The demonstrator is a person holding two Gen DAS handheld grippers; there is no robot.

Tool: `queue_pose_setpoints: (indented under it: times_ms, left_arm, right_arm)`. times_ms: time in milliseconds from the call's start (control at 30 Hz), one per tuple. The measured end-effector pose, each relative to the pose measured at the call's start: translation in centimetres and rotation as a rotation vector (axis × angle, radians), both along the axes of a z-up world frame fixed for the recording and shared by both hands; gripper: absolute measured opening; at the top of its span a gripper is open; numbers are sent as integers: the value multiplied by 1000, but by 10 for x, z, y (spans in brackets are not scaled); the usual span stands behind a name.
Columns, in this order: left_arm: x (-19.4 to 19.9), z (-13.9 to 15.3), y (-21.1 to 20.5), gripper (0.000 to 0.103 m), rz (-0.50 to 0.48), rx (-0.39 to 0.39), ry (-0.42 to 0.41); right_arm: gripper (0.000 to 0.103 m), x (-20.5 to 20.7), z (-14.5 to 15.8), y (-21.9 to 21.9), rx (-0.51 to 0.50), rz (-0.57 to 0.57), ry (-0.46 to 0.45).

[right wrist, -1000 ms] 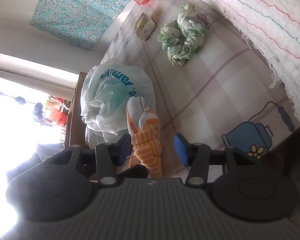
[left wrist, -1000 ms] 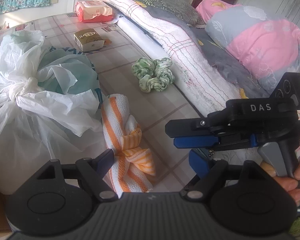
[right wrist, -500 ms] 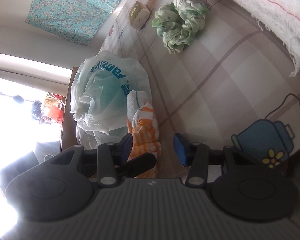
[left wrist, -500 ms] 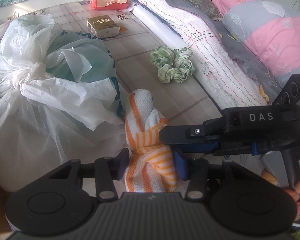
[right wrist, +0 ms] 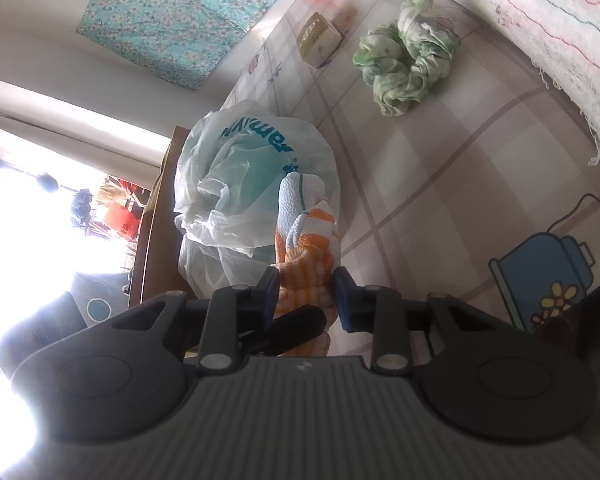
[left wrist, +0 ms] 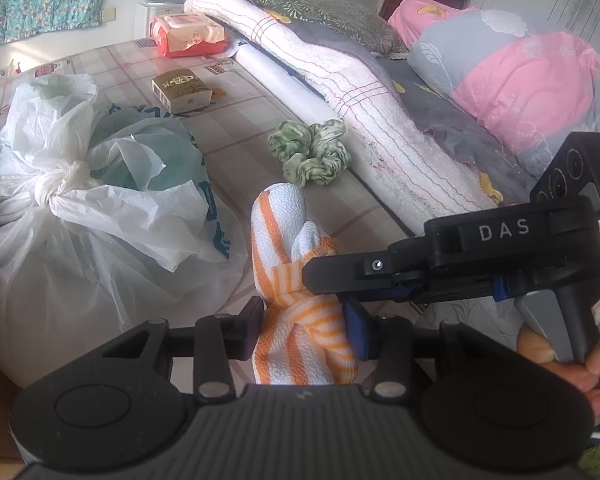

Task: Organize soft objects
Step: 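Carry the striped towel with the right gripper to the cardboard box, then lower the striped towel into the box and open the right gripper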

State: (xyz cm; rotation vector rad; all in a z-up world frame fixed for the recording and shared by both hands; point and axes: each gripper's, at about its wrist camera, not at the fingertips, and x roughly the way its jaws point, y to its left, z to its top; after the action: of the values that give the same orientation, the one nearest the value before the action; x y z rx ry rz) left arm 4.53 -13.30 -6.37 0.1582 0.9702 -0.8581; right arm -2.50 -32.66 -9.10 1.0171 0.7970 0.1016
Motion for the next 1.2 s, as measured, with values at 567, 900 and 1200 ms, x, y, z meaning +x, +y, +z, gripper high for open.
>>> queue_pose_setpoints:
  times_ms: [567,900,1200]
  left_arm:
    - [-16,70,130,45,288,-145,-132]
    - [-9,108,251,45,589,-153,-221]
    - [37,96,327,46,787,8,-200]
  right_arm:
    - [29,54,93,101,-120,301,-202]
    - [29,148,143,237,-159,628,-263]
    - [27,231,118,339,-117,787,-155]
